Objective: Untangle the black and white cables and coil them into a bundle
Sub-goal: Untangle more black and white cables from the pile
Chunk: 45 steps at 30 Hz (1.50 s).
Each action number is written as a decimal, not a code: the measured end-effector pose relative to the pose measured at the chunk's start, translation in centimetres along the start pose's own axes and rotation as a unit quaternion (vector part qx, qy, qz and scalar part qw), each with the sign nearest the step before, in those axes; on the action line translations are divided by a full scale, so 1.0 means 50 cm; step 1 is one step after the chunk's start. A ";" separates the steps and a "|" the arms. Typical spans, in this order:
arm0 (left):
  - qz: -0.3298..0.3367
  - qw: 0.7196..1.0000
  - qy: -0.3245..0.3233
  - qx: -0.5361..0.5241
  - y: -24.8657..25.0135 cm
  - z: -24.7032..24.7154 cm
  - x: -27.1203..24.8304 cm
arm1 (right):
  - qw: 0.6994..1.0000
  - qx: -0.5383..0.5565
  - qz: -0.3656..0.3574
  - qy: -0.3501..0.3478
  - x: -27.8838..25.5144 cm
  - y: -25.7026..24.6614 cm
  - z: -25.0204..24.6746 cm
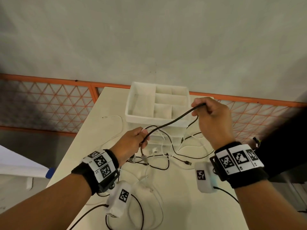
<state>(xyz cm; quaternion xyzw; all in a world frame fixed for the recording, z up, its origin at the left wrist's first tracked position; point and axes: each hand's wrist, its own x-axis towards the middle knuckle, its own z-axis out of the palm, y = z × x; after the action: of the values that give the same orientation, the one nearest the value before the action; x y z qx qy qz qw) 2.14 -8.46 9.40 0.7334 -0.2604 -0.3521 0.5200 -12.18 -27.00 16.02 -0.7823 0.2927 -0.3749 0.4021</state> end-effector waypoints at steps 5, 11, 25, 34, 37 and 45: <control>-0.035 0.994 0.000 -0.108 -0.016 -0.021 0.001 | 0.998 -0.046 0.022 0.026 0.008 0.056 -0.024; -0.058 0.985 -0.030 -0.159 0.006 -0.041 -0.002 | 0.979 -0.194 0.033 -0.060 -0.011 0.107 -0.024; 0.149 0.980 -0.053 0.121 0.185 0.001 -0.073 | 0.910 -0.216 0.081 -0.345 -0.082 0.095 0.104; 0.066 0.958 -0.129 0.248 0.127 -0.109 -0.068 | 0.952 -0.203 0.216 -0.076 0.052 0.226 -0.020; 0.004 0.930 -0.128 0.344 0.057 -0.094 -0.050 | 0.979 -0.138 0.149 -0.002 0.081 0.187 -0.034; -0.062 0.954 0.007 0.295 -0.056 -0.040 -0.030 | 0.963 -0.146 0.172 -0.148 0.028 0.236 -0.015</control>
<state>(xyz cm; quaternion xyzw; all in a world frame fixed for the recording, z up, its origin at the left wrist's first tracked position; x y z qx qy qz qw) 2.83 -5.28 7.54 0.8711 -0.3031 -0.2860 0.2598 -13.86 -34.34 6.82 -0.8170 0.4119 -0.1333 0.3809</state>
